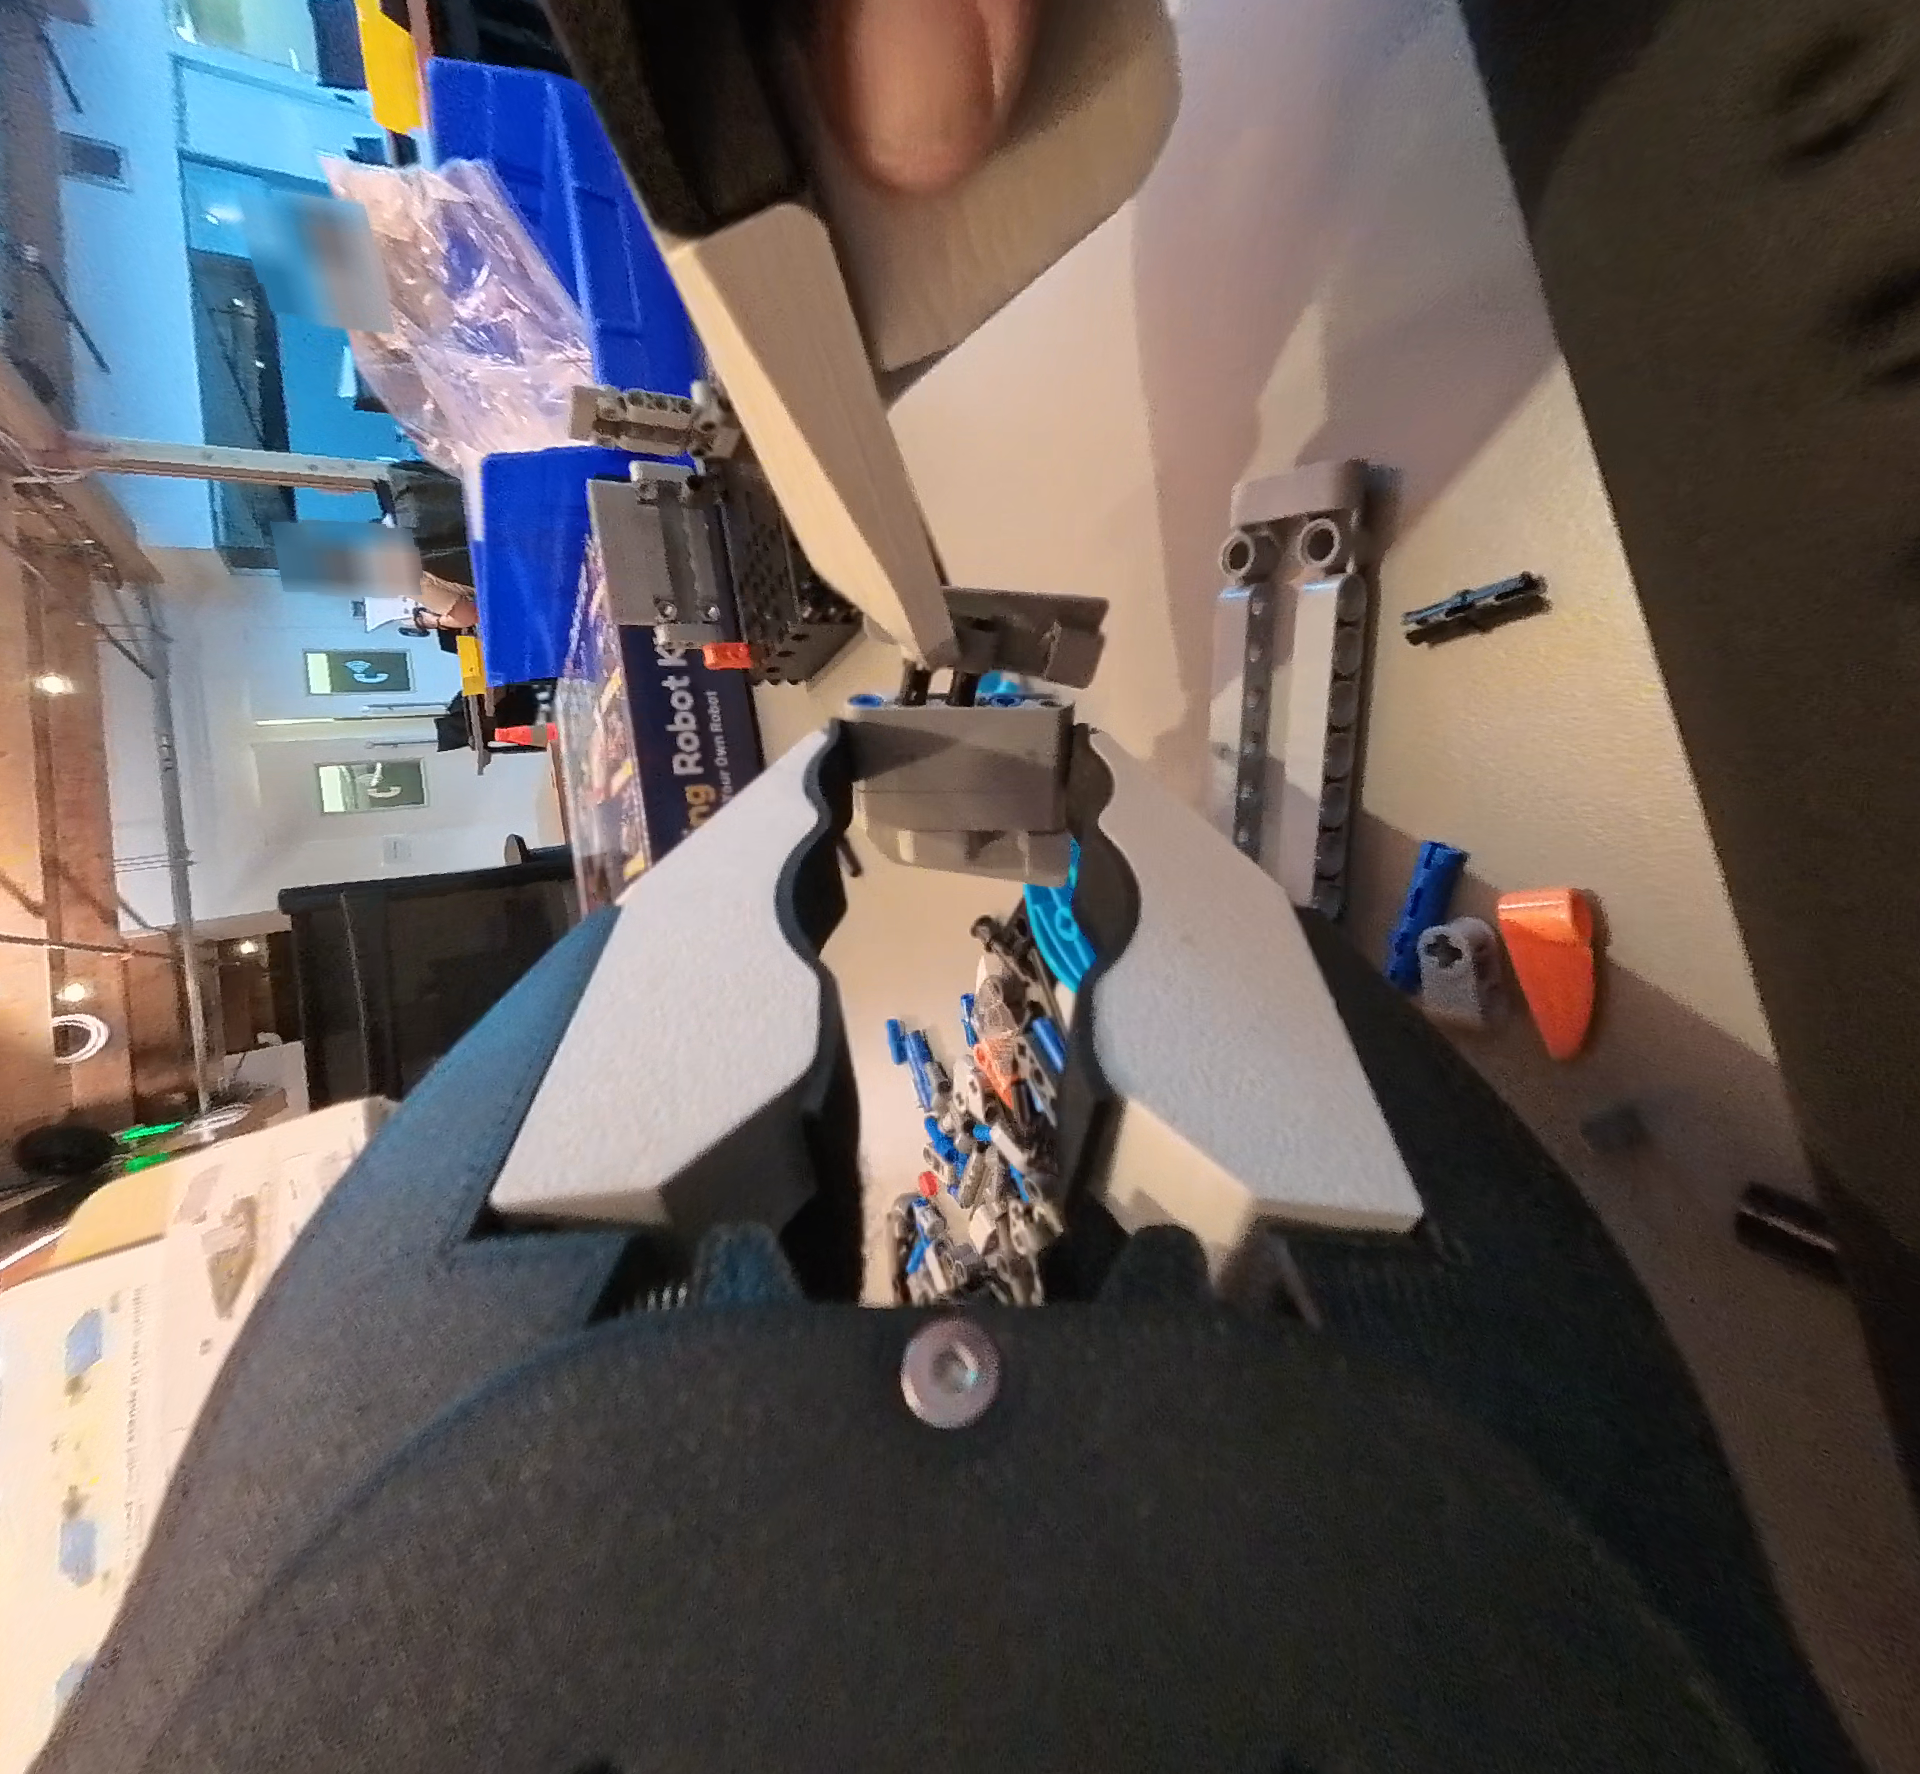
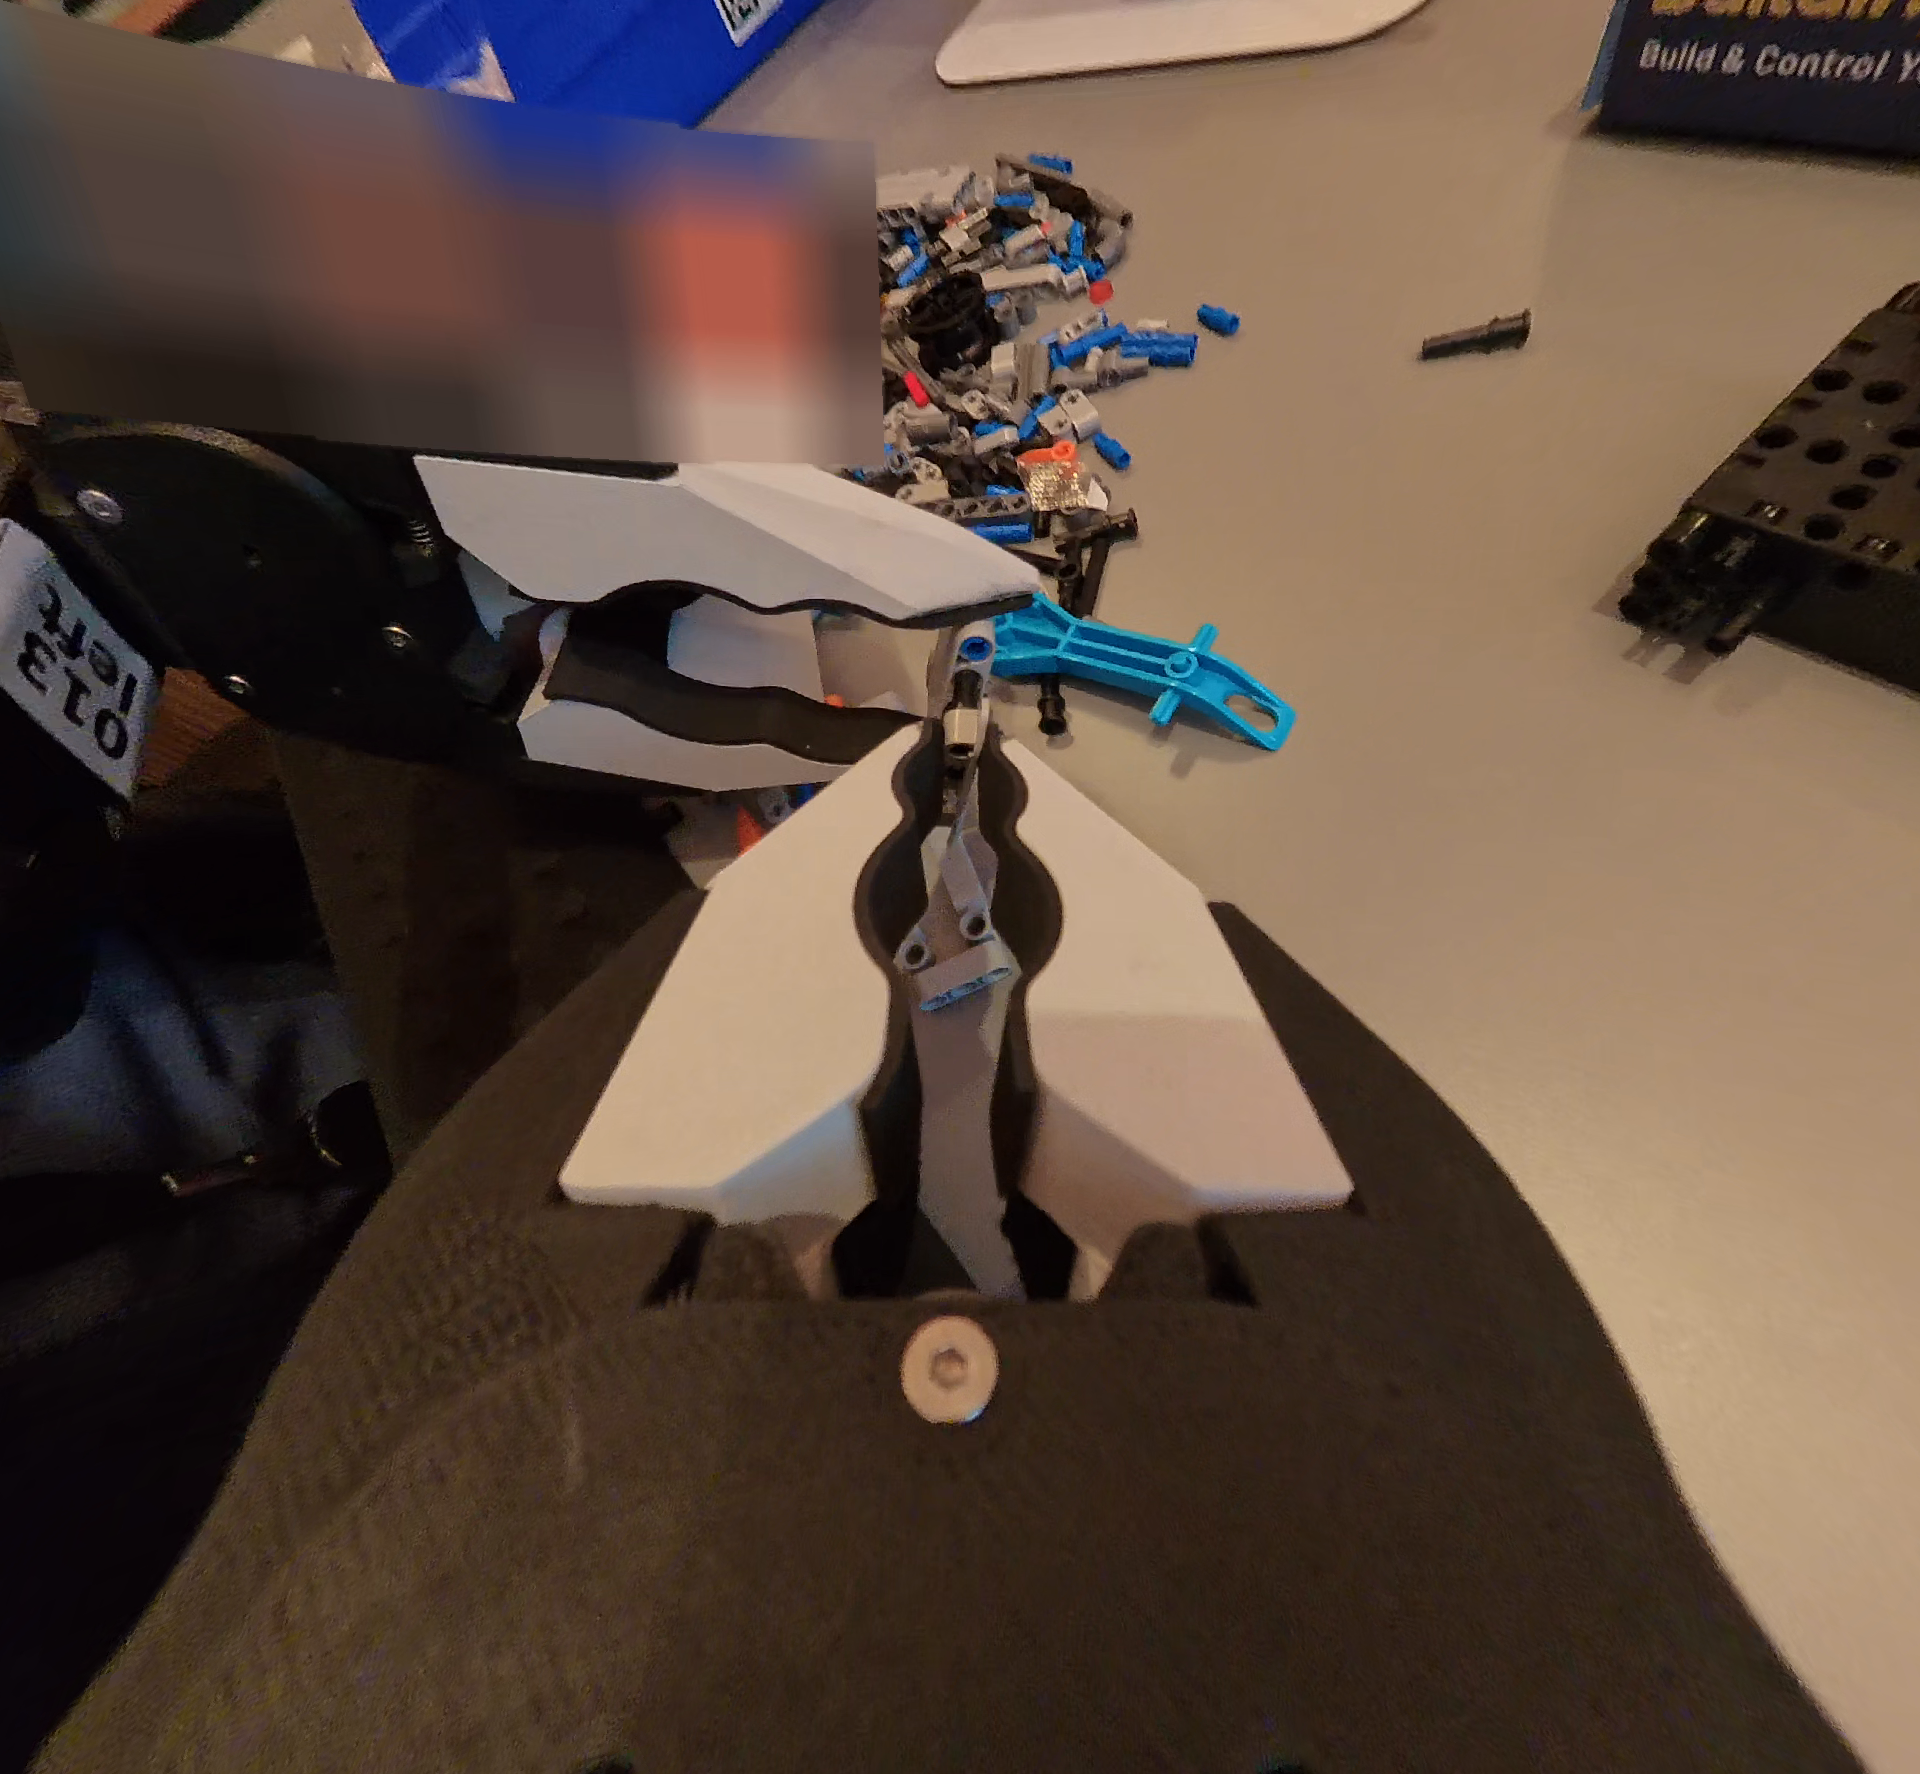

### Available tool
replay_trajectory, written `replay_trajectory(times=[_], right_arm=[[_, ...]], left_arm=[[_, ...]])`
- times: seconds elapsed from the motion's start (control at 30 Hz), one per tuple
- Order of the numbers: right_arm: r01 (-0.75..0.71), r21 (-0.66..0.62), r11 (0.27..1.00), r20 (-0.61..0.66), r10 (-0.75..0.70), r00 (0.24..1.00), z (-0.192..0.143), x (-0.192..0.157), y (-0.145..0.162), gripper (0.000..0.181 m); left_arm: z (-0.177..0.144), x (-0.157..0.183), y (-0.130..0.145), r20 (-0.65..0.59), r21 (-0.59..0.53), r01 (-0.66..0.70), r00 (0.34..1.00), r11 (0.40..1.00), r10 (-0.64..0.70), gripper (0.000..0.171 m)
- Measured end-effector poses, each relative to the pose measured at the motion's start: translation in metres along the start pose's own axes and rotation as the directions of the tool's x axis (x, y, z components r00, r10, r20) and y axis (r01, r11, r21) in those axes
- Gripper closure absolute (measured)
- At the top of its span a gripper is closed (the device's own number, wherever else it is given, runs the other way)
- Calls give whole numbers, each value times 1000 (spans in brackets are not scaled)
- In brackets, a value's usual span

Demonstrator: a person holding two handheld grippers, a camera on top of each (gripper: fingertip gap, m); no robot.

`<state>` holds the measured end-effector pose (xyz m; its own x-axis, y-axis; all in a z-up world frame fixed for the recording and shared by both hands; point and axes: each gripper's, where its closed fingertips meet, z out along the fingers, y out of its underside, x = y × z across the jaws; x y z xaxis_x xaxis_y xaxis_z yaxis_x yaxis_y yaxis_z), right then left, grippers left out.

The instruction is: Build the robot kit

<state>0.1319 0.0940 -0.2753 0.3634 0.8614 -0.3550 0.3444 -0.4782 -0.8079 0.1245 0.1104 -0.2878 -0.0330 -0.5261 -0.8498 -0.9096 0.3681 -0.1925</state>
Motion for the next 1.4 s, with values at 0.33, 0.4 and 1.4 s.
replay_trajectory(times=[0.33, 0.4, 1.4], right_arm=[[6, -143, 990, 3, -6, 1000, 13, 8, 15, 178], [-7, -158, 987, 17, 10, 1000, 14, 9, 16, 178], [56, -129, 990, 75, -47, 996, 12, 5, 14, 177]], left_arm=[[11, 15, 8, -41, -45, -56, 998, 997, 55, 134], [12, 16, 9, -42, -49, -65, 997, 997, 63, 134], [-9, 26, 11, -485, 13, 236, 851, 972, -200, 129]])
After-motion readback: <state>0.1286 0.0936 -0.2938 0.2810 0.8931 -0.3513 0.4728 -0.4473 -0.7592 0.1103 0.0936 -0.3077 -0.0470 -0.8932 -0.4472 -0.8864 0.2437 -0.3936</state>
